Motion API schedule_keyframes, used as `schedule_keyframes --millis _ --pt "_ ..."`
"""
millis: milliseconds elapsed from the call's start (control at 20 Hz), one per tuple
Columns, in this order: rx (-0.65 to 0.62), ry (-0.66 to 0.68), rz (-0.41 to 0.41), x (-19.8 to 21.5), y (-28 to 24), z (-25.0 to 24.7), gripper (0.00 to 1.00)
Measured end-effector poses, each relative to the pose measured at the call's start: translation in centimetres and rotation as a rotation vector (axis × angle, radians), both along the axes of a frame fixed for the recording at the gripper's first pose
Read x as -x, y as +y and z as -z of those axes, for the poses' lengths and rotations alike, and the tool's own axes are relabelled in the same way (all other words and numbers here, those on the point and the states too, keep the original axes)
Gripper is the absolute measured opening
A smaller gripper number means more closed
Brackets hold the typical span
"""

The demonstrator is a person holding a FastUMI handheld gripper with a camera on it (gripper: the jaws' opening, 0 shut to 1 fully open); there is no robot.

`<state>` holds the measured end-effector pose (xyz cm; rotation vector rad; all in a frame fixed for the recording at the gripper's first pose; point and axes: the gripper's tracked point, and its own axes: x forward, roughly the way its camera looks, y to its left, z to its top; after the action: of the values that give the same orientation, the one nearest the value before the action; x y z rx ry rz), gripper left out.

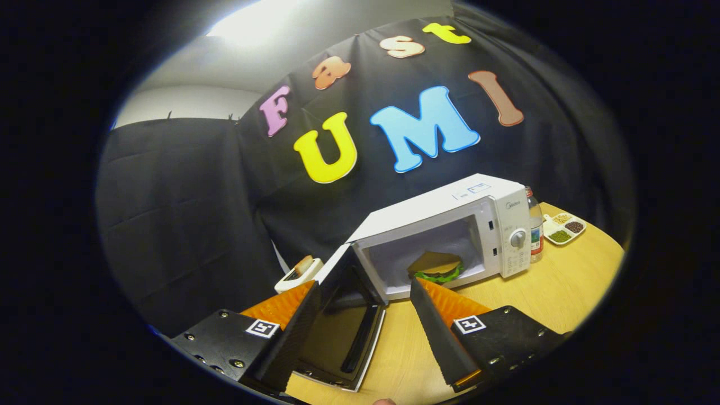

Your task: Open the microwave, put the food inside, and close the microwave door.

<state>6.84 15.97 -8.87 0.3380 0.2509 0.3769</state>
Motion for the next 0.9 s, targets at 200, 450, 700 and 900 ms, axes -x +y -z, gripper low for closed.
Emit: schedule_keyframes --millis 200,450,700,900 --pt "0.040 -0.055 -0.133 3.8 4.9 -1.2 0.97" --pt "0.075 -0.132 -0.320 8.5 11.2 -2.2 0.97" --pt "0.053 -0.118 -0.493 12.1 16.3 -1.1 0.97" --pt "0.109 -0.064 -0.582 13.7 18.5 2.0 0.90"
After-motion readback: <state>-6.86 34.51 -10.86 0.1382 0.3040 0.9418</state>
